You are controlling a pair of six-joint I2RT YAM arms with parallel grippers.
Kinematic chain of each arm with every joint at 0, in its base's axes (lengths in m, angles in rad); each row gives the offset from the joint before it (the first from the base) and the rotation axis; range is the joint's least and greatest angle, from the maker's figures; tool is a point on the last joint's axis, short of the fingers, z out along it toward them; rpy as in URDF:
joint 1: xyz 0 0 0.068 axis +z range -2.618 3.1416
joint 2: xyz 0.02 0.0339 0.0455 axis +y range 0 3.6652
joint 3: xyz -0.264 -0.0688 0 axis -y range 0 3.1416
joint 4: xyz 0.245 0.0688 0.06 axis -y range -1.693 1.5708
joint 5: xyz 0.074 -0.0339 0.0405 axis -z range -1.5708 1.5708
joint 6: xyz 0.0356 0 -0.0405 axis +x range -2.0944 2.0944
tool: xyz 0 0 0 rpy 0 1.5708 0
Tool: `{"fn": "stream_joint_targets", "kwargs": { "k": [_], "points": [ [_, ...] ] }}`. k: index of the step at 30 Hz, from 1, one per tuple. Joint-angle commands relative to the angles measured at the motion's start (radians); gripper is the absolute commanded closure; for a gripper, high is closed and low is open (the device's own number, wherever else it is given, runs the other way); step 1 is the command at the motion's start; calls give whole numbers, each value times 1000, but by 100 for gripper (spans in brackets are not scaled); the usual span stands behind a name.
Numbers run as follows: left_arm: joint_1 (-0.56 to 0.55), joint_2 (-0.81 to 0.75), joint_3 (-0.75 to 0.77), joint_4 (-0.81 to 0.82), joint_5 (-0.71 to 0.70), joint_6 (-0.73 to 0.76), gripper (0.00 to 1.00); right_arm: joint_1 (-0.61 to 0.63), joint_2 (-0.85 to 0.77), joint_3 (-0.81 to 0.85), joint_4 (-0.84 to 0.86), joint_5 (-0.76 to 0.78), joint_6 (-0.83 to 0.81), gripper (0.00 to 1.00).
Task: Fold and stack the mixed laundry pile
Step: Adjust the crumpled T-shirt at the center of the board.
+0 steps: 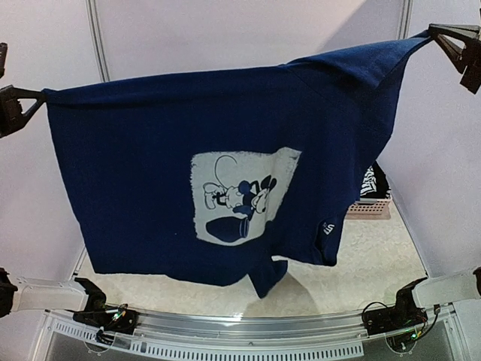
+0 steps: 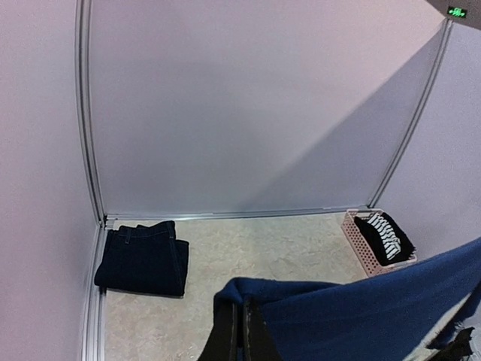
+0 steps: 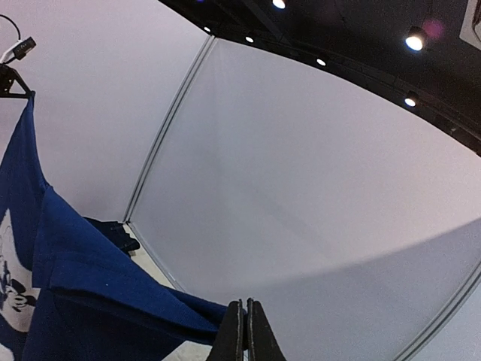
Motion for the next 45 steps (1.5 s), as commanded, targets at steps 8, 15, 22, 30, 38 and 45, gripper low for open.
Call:
{"fn": "stream_joint_targets", "kwargs": {
  "k": [8,15,22,30,38,45],
  "points": [
    [-12,240,-22,-83,-304,93,100,-6,209,-86,94,278,-73,100],
    [-11,338,-21,-46,-360,133,100,-6,272,-194,217,381,-120,100],
    [-10,331,10,-43,-332,137,100,-5,272,-178,228,374,-120,100],
    [-20,210,-60,-42,-204,117,100,-6,168,-143,149,288,-80,100],
    [-36,53,-87,-41,-174,127,100,-6,-4,-157,122,139,-52,100],
    [-104,12,-24,-53,-195,152,100,-7,-39,-26,101,32,-7,100]
  ]
}}
